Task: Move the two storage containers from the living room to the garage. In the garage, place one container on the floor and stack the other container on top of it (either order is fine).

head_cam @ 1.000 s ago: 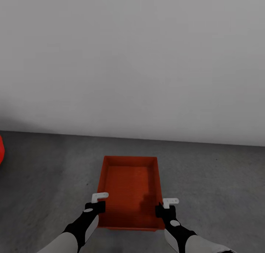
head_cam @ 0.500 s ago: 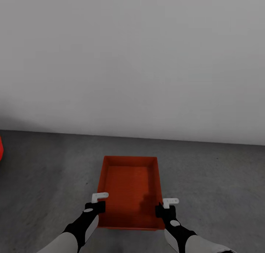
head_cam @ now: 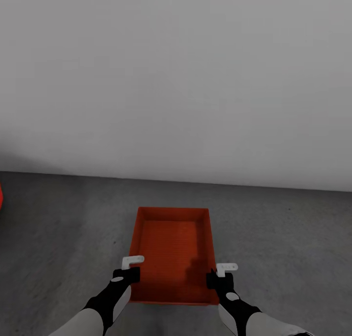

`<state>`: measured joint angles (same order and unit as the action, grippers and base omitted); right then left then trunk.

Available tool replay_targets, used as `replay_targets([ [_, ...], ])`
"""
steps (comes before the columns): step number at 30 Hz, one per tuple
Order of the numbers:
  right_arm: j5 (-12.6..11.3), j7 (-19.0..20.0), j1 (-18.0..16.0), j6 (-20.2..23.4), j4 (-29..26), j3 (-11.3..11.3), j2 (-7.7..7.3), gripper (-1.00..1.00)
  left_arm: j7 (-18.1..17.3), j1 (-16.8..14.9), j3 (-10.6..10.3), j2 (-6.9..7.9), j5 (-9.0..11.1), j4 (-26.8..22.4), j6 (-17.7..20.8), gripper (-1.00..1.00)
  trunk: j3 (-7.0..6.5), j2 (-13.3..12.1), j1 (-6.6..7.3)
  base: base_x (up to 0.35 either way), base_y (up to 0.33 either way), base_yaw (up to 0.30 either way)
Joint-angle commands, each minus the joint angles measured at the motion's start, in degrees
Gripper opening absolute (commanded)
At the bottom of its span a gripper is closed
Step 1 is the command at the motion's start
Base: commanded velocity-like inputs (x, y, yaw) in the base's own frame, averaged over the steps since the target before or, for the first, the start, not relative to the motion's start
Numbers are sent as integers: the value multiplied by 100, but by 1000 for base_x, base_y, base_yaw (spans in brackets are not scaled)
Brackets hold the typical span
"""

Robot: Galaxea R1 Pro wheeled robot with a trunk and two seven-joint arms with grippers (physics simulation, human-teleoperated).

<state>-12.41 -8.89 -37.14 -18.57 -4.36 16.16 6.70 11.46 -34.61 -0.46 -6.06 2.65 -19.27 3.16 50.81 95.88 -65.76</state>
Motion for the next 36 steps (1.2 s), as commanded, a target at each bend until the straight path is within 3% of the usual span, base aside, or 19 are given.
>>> replay_targets([
  [1,-147,-27,-2,-48,14,-140,-2,-100,49,-2,81,0,-27,-24,36,-100,22,44,-22,0,0,0],
  [36,-147,-27,-3,-50,14,-140,-2,-100,42,-2,87,-4,-27,-24,35,-100,58,124,-66,0,0,0],
])
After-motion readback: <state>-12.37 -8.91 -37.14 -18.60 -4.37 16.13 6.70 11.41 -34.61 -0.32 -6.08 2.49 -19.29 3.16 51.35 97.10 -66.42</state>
